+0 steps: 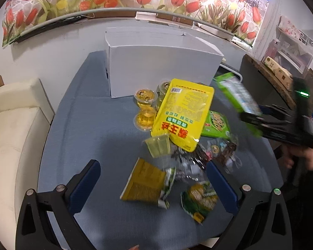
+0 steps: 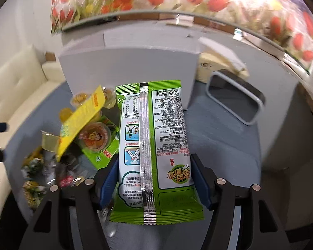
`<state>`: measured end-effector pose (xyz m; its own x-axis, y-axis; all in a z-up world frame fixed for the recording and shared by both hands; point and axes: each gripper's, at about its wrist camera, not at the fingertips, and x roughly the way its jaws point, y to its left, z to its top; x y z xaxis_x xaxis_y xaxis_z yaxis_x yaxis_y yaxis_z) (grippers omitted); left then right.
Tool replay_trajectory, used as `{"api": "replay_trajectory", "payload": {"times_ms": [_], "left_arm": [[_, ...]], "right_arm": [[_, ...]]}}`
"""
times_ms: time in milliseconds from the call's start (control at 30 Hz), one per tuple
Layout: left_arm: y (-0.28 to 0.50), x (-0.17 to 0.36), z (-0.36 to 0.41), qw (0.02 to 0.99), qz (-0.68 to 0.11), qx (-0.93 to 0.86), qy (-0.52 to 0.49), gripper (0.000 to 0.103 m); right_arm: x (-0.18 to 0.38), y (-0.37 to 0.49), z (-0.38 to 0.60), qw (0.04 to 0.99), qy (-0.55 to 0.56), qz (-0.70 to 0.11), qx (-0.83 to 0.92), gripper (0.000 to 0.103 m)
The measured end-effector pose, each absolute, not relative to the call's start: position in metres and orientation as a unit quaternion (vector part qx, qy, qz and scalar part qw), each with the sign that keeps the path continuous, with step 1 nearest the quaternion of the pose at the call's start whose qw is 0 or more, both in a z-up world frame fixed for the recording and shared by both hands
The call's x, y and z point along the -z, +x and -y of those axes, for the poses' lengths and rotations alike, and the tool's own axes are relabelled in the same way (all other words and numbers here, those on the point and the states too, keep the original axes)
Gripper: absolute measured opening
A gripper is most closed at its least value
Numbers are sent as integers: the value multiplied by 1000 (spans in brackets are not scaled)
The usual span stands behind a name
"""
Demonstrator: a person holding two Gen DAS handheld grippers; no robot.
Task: Organize snacks
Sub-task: 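Grasp the green-and-white wrapped bar with the right gripper, then carry the green bar into the white box with the right gripper while the left gripper grasps a jelly cup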
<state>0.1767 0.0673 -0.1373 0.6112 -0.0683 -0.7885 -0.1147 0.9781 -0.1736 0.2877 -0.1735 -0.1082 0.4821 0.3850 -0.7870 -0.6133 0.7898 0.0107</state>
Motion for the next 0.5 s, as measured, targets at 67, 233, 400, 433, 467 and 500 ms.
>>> {"api": "replay_trajectory", "payload": {"times_ms": [67,233,400,433,467,500], "left_arm": [[188,143,-67,890,-443,-16,-101,103],[221,167,-65,880,-463,-29,-96,103],[240,188,-58,872,-481,-36,-81,102],[242,190,-55,873,-480,-38,-72,98],[244,193,-52,873,-482,-37,-65,88],[246,193,-51,872,-484,-35,-66,84]], "right_arm": [[105,276,181,858,-127,-404,-290,70],[87,238,199,871,-98,-391,-282,70],[86,225,205,870,-70,-399,-282,70],[89,225,203,868,-69,-401,-285,70],[91,226,204,867,-70,-403,-286,70],[92,225,203,864,-72,-406,-288,70]]}}
